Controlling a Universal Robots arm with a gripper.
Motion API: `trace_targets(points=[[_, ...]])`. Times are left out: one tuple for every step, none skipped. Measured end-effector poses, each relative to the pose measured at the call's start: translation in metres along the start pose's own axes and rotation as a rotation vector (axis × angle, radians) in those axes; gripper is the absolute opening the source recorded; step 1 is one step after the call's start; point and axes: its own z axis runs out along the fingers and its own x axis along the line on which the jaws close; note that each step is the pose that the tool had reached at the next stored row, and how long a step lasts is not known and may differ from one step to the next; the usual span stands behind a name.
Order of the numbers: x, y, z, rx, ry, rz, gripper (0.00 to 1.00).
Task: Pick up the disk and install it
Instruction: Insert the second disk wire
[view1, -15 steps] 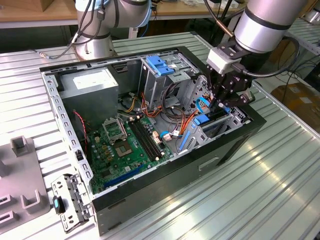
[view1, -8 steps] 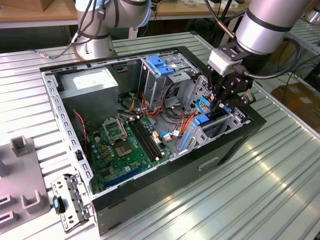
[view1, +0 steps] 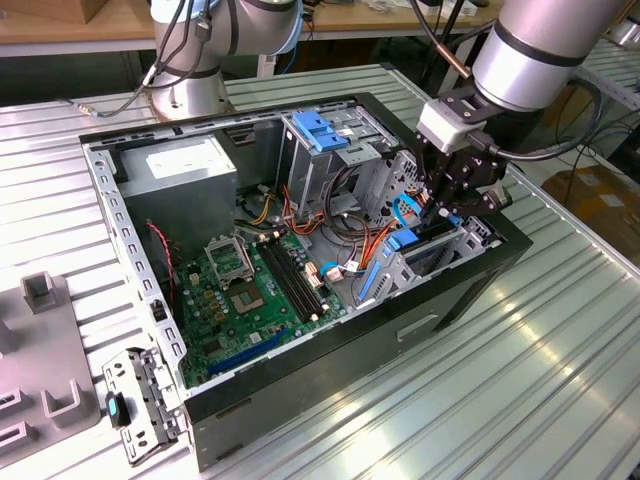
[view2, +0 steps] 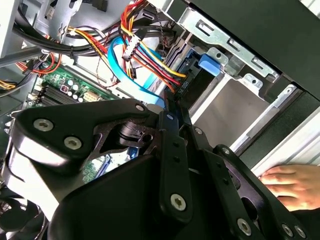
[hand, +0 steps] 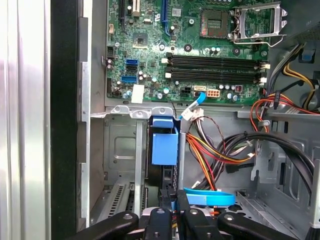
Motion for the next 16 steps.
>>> trace_targets(points=[[0.0004, 0.0000, 0.0004, 0.0000, -0.0019, 0.000, 0.16], [0.0007, 0.0001, 0.0007, 0.0001, -0.0041, 0.000, 0.16], [0.0009, 0.0001, 0.0009, 0.0001, -0.0062, 0.001, 0.16], [0.0012, 0.0001, 0.0012, 0.0002, -0.0086, 0.001, 0.16], [0.0015, 0.0001, 0.0015, 0.0003, -0.0109, 0.001, 0.16], [0.0020, 0.0001, 0.0021, 0.0004, -0.0139, 0.001, 0.16], [0.0023, 0.0002, 0.0025, 0.0004, -0.0160, 0.001, 0.16], [0.0028, 0.0002, 0.0030, 0.0005, -0.0188, 0.001, 0.16], [0.0033, 0.0002, 0.0036, 0.0006, -0.0210, 0.002, 0.16], [0.0038, 0.0002, 0.0045, 0.0006, -0.0229, 0.002, 0.16], [0.0042, 0.0004, 0.0057, 0.0007, -0.0243, 0.002, 0.16], [0.0048, 0.0005, 0.0069, 0.0006, -0.0251, 0.002, 0.16], [0.0055, 0.0005, 0.0073, 0.0006, -0.0262, 0.002, 0.16], [0.0057, 0.0005, 0.0074, 0.0007, -0.0267, 0.002, 0.16], [0.0057, 0.0005, 0.0076, 0.0007, -0.0271, 0.002, 0.16], [0.0057, 0.0005, 0.0077, 0.0008, -0.0274, 0.002, 0.16]])
